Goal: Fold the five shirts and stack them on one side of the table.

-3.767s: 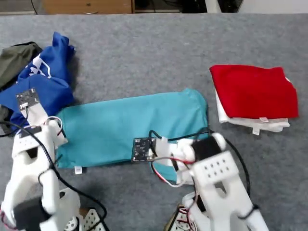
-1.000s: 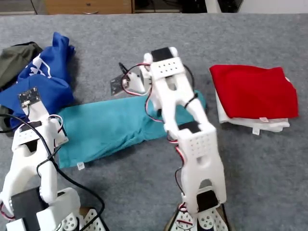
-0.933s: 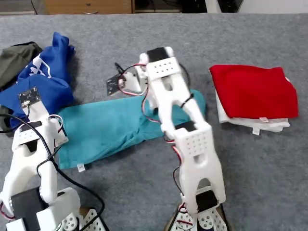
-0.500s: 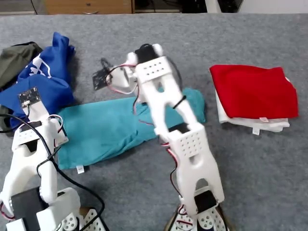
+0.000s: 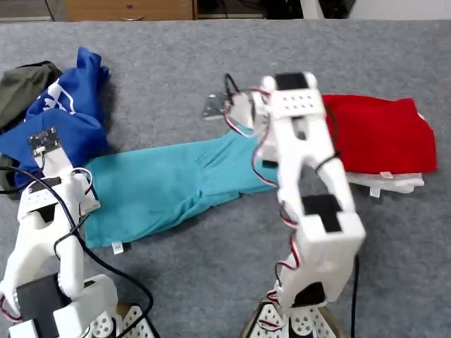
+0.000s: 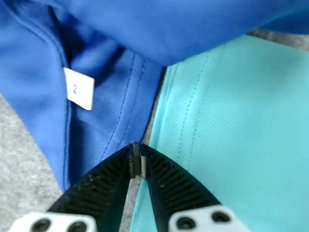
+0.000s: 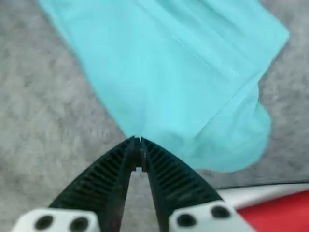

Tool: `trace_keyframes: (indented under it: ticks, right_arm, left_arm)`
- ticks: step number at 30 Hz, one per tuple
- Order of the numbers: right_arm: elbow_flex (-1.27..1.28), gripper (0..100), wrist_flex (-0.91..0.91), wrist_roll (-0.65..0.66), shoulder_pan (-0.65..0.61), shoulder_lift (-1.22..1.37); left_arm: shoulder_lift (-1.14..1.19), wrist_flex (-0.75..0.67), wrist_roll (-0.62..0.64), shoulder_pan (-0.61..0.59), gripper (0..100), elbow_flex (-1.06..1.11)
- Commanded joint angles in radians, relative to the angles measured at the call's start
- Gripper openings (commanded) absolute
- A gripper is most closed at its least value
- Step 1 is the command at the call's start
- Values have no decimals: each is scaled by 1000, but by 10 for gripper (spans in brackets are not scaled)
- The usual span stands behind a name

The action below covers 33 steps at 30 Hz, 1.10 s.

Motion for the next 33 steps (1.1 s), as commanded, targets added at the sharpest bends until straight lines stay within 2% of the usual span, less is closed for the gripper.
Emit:
trace_keyframes:
  ticks: [1, 3, 5, 10, 15, 26, 29, 33]
  right_arm:
    - [231, 3, -186, -37, 13, -107]
    - [303, 3, -310, -68, 15, -85]
    - [328, 3, -354, -107, 19, -39]
    - [318, 2, -301, -100, 73, 25]
    - [314, 2, -232, 18, 145, -8]
    - [99, 3, -69, -57, 27, -148]
    - [51, 3, -94, -57, 24, -148]
    - [5, 3, -144, -57, 18, -18]
  left_arm:
    - [-1, 2, -9, 12, 19, -38]
    - [-1, 3, -11, 12, 19, -38]
    - [-1, 3, -11, 12, 19, -38]
    - [-1, 3, -11, 12, 19, -38]
    - [-1, 5, -11, 12, 19, -38]
    - [-1, 6, -12, 14, 19, -38]
    - [-1, 6, -12, 14, 19, -38]
    - [-1, 6, -12, 14, 19, -38]
